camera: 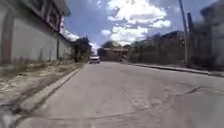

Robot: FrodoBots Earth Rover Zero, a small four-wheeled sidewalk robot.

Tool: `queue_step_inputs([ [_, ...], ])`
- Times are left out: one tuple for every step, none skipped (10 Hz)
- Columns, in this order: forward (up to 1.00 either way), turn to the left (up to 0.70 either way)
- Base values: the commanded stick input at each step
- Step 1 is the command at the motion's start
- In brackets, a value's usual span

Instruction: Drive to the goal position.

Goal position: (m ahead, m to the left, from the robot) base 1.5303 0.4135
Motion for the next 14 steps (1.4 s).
queue_step_inputs([
  [1.00, 0.00],
  [1.00, 0.00],
  [1.00, 0.00],
  [1.00, 0.00],
  [1.00, 0.00],
  [1.00, 0.00],
  [1.00, 0.00],
  [0.62, 0.00],
  [0.09, 0.00],
  [0.00, 0.00],
  [0.00, 0.00],
  [0.00, 0.00],
  [0.00, 0.00],
  [0.00, 0.00],
])
